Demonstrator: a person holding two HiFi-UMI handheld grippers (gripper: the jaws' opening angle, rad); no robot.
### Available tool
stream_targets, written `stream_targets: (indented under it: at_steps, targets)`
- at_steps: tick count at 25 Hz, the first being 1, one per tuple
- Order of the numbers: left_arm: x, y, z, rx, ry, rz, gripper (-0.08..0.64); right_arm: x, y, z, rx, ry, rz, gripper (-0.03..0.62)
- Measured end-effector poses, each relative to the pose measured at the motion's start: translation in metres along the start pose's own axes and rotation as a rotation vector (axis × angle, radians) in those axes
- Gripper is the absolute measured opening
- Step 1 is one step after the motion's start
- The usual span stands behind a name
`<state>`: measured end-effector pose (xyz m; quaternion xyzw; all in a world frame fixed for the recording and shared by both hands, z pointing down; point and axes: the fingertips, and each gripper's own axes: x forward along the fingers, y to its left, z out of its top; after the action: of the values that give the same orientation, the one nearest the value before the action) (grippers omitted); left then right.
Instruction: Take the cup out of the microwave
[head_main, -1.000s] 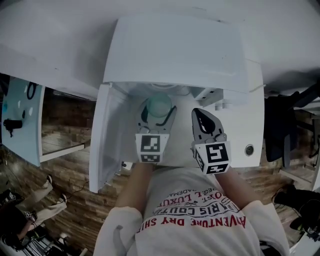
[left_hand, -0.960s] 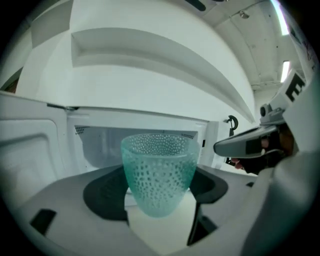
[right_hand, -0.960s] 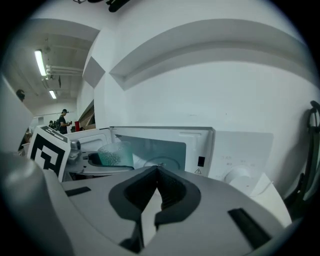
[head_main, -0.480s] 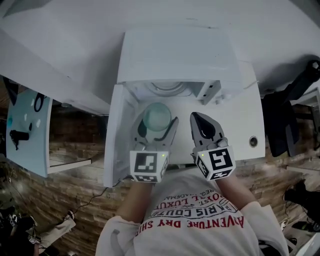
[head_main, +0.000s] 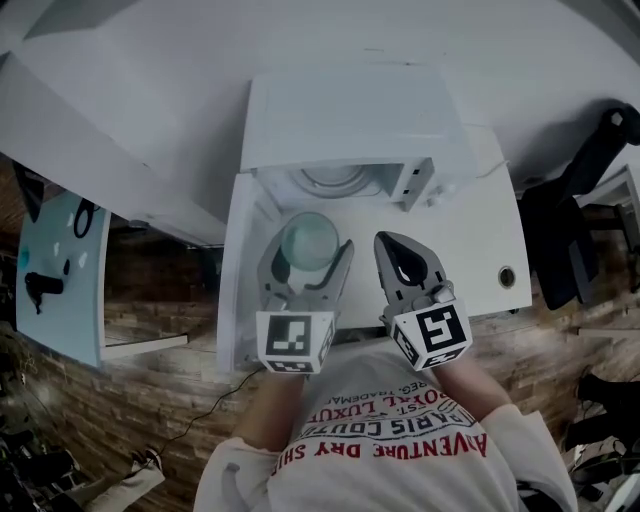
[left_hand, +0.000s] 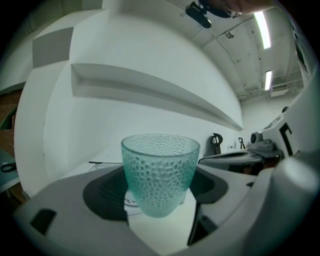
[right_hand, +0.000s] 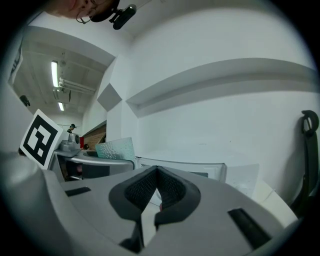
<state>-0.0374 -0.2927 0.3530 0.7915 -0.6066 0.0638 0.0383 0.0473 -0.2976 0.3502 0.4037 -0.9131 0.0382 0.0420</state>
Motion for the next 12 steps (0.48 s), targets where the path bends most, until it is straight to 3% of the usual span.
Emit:
stream_targets:
  at_steps: [12]
  targets:
    - [-0.004, -0.012, 0.008, 0.004, -0.03, -0.002, 0.368, -0.014, -0.012, 0.001, -0.015, 0.006, -0.052, 0.011]
